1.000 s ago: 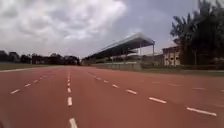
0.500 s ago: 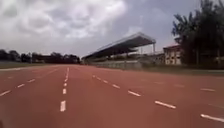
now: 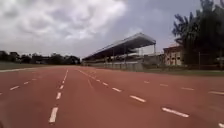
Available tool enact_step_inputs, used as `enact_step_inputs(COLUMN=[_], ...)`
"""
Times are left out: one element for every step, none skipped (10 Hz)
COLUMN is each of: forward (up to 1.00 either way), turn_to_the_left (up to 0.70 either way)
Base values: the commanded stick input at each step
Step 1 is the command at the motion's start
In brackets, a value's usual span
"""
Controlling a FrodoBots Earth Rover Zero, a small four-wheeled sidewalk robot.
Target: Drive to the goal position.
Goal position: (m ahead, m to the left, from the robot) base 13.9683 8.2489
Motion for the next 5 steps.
enact_step_inputs(forward=[0.6, 0.6, 0.6, 0.6, 0.6], turn_to_the_left=[0.0, 0.0, 0.0, 0.0, 0.0])
